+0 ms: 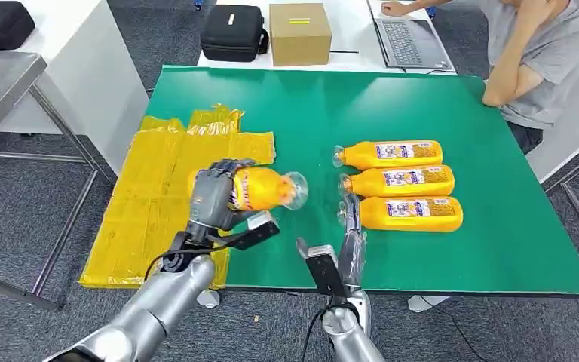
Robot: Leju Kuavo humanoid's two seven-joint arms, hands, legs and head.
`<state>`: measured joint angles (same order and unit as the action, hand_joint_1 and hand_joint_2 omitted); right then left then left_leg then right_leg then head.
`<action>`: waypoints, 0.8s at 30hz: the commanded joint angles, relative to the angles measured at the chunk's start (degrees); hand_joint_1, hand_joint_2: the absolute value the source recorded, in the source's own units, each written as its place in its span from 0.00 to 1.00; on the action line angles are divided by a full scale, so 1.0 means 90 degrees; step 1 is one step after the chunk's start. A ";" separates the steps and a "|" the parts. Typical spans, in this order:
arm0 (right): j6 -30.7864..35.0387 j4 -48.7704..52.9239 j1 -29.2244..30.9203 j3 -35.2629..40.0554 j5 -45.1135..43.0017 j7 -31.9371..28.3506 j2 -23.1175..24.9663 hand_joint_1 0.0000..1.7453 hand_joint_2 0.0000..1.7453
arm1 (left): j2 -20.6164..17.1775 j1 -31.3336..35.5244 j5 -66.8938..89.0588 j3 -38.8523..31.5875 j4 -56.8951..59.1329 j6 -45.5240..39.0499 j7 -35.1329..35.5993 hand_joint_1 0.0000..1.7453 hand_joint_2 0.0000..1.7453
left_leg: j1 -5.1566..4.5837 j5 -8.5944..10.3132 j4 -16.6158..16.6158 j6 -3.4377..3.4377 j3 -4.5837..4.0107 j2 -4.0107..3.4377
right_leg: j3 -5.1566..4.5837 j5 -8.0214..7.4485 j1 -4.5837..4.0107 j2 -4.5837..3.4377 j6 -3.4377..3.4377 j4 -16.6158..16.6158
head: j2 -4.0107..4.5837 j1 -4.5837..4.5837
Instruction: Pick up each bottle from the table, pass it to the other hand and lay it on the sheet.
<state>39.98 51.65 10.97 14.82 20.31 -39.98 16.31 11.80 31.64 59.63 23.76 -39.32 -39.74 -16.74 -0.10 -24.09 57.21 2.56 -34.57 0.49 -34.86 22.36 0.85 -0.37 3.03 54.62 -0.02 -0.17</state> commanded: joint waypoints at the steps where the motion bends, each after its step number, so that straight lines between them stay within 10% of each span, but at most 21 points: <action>1: 0.0003 -0.0208 0.0016 -0.0057 -0.0217 -0.0003 -0.0210 0.00 1.00 | -0.0270 0.0516 0.1074 -0.0395 0.1240 -0.0029 0.0770 1.00 1.00 | 0.0005 -0.0011 -0.0003 -0.0013 0.0030 -0.0008 | 0.0029 0.0010 -0.0006 -0.0001 -0.0011 -0.0003 | 0.0000 0.0000; 24: 0.0003 -0.0454 -0.0014 -0.0049 -0.0542 -0.0003 -0.0182 0.00 1.00 | -0.0662 0.0844 0.2729 0.0143 0.2448 0.1556 0.2719 1.00 1.00 | 0.0006 -0.0012 0.0001 -0.0021 0.0034 -0.0014 | 0.0029 0.0013 -0.0007 -0.0008 -0.0015 0.0006 | 0.0002 0.0000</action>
<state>39.98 50.47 9.86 14.67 16.17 -40.00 15.76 7.80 36.31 81.87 21.90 -23.28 -27.32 5.68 -0.09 -24.07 57.21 2.51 -34.59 0.48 -34.89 22.36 0.85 -0.39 3.02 54.66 0.00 -0.17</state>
